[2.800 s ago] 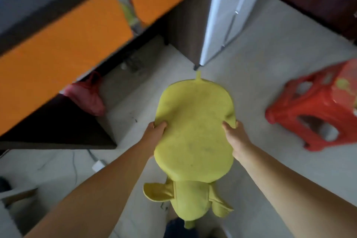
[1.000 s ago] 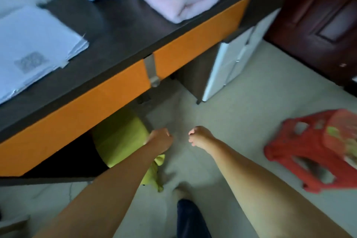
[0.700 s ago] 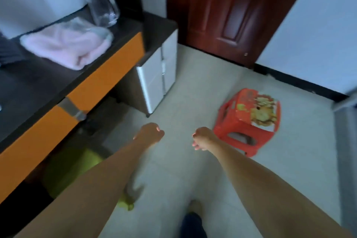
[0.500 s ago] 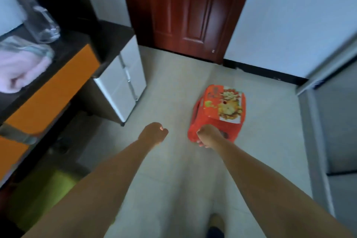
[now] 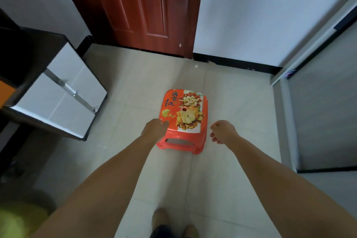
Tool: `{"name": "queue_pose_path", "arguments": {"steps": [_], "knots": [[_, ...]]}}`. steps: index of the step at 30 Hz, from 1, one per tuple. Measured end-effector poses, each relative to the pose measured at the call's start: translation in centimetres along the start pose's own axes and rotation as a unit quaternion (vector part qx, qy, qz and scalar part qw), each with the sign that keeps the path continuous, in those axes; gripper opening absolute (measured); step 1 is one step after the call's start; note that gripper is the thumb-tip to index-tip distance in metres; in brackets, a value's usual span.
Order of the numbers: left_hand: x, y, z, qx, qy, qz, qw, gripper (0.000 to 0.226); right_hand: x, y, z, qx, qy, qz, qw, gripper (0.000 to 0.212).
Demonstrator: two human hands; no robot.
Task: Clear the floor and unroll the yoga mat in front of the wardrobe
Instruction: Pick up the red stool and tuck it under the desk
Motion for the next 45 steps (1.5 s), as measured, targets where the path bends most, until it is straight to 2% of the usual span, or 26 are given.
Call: {"name": "queue_pose_path", "arguments": {"steps": [5,10,13,19,22,25,29,32,38,42,45], "knots": [[0.6,1.4,6.0,0.018,0.006,0.04,0.999,0.054,0.9,-0.8,5.8,-0.016,-0.008,-0.005,1.0,0.031],[0.4,3.3,15.0,0.037,-0.017,0.002,0.999,0.063,1.1,-1.7,14.3,-0.061,-0.004,0.002,0.998,0.024],[-0.8,3.4,20.2,0.048,-0.031,-0.005,0.998,0.061,0.1,-1.5,19.6,-0.087,-0.016,0.012,0.996,0.023],[-5.6,0.1,27.4,0.125,-0.092,0.002,0.988,0.077,-4.3,0.9,26.2,-0.113,-0.072,0.017,0.991,0.056],[-8.2,-1.5,30.4,0.147,-0.103,-0.049,0.982,0.072,-7.1,3.8,29.4,-0.148,-0.097,0.059,0.982,0.069],[-10.1,-2.9,32.8,0.161,-0.12,-0.152,0.968,0.065,-8.9,6.3,31.5,-0.186,-0.097,0.148,0.966,0.072],[-11.8,-5.3,34.9,0.18,-0.138,-0.249,0.942,0.072,-10.4,8.7,33.0,-0.222,-0.073,0.241,0.942,0.078],[-12.1,-5.7,34.9,0.184,-0.139,-0.285,0.93,0.072,-10.5,8.5,33.1,-0.205,-0.05,0.237,0.948,0.068],[-8.4,-4.5,33.7,0.181,-0.062,-0.311,0.931,0.064,-8.6,2.8,33.1,-0.151,-0.039,0.209,0.965,0.067],[-3.0,-4.2,30.9,0.193,-0.028,-0.382,0.903,0.062,-6.8,-4.0,31.9,-0.073,-0.045,0.15,0.985,0.066],[1.6,-4.7,27.5,0.205,0.027,-0.429,0.879,0.054,-6.2,-9.7,30.0,-0.006,-0.059,0.109,0.992,0.065]]}}
Point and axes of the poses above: each hand's wrist, its own z-axis towards the middle knuckle, its own x-axis out of the back of the hand, y = z × x, the point moved 5 cm from there along z, towards the middle knuckle, and after that the axes turned 1 degree about z, right-handed, at the moved point
